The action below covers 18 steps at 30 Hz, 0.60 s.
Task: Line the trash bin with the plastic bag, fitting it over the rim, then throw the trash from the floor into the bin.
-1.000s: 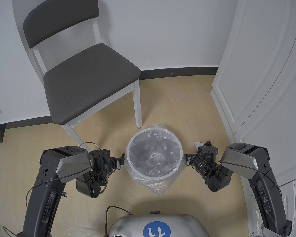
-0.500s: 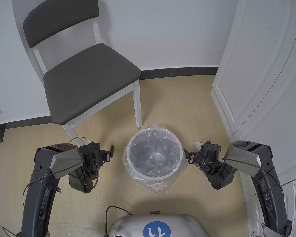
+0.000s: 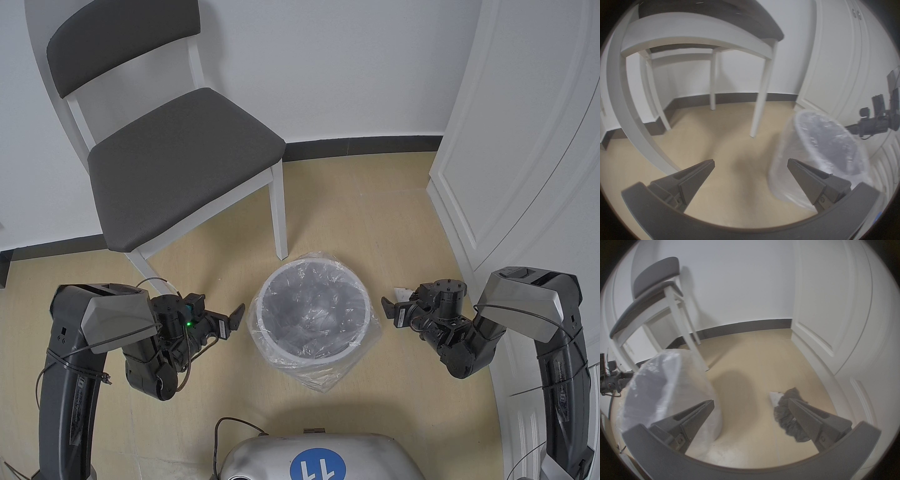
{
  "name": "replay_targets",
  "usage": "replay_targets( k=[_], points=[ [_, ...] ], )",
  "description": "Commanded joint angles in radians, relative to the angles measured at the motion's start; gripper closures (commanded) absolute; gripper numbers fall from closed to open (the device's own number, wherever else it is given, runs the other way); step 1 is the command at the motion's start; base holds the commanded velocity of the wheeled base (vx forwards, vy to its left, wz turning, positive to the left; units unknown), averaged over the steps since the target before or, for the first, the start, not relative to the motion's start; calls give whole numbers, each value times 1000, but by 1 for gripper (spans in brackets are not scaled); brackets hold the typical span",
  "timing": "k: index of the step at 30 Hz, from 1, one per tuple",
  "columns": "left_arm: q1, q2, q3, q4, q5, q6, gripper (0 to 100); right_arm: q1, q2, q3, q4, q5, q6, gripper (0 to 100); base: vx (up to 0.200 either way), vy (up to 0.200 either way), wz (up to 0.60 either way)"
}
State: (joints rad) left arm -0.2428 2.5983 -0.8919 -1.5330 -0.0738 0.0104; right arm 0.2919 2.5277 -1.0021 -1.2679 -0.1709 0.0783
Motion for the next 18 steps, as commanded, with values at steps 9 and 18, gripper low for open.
replay_targets(
  k=[9,18],
  points=[
    [-52,-29,84,-1,-55,-21,0,87,-12,68,-4,21,-5,0,0,0,0],
    [-61,13,80,1,-49,-15,0,102,49,59,7,22,-5,0,0,0,0]
  ],
)
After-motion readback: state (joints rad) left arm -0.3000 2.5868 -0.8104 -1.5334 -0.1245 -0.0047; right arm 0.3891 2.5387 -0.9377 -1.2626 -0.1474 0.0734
